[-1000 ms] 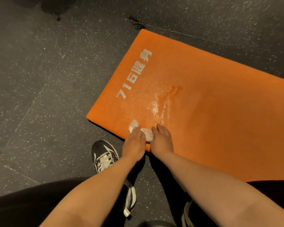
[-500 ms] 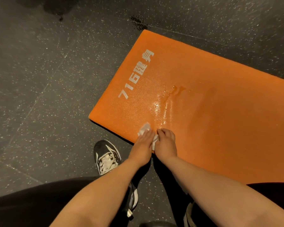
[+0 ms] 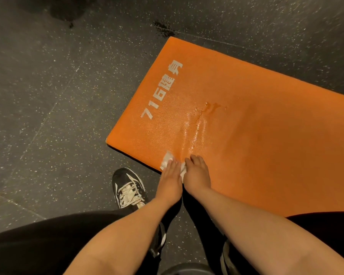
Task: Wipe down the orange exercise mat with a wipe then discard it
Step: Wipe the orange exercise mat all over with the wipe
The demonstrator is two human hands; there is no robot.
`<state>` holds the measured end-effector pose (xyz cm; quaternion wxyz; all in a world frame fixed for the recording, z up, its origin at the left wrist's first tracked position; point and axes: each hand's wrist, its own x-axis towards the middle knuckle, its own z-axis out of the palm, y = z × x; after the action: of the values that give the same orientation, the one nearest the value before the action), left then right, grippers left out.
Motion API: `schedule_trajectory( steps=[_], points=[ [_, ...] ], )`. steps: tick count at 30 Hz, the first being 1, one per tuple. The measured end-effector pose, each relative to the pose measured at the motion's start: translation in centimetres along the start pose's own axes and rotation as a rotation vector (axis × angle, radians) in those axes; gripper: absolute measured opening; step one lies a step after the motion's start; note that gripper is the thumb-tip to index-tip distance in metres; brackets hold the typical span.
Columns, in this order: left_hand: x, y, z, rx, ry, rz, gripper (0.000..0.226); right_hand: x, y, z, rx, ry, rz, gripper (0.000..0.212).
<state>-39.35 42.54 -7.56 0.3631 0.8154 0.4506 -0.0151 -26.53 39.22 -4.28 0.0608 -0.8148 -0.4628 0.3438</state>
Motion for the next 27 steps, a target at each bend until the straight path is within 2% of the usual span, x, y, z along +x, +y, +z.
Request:
schedule_trajectory(
  steps=[3, 6, 8, 11, 16, 18, 20, 23, 26, 27],
  points=[
    [0.5, -1.1, -1.0, -0.031, 0.043, -0.014, 0.058, 0.0, 0.0, -0.1, -0.052, -0.039, -0.015, 0.068],
    [2.3, -2.6, -2.9, -0.033, 0.125, -0.267, 0.061, 0.1, 0.0, -0.2, -0.078, -0.045, -0.015, 0.068],
    [3.0, -2.6, -3.3, -0.019, 0.101, -0.317, 0.063, 0.0, -0.2, -0.2, -0.095, -0.056, -0.004, 0.065],
    [2.4, -1.2, -2.0, -0.025, 0.062, -0.233, 0.063, 0.1, -0.3, -0.5, -0.100, -0.027, -0.010, 0.063],
    [0.7, 0.5, -0.3, -0.070, -0.078, 0.033, 0.062, 0.5, 0.9, -1.0, 0.024, 0.118, -0.020, 0.053],
    [1.2, 0.0, -1.1, -0.134, -0.079, 0.034, 0.063, 0.7, 1.4, -1.1, 0.003, 0.123, -0.028, 0.053],
    [2.0, -0.5, -2.1, -0.174, 0.011, -0.010, 0.065, 1.0, 1.5, -0.7, -0.039, 0.104, -0.061, 0.052],
    [3.9, -0.5, -3.4, -0.172, 0.246, -0.146, 0.049, 1.3, 1.2, -0.3, -0.052, 0.143, -0.055, 0.044],
    [5.4, 0.0, -4.3, -0.116, 0.273, -0.235, 0.019, 1.6, 1.4, -0.4, -0.039, 0.142, -0.011, 0.050],
    [5.6, 0.1, -4.3, -0.053, 0.277, -0.227, 0.016, 1.9, 1.6, -0.5, -0.038, 0.134, -0.002, 0.053]
  ],
)
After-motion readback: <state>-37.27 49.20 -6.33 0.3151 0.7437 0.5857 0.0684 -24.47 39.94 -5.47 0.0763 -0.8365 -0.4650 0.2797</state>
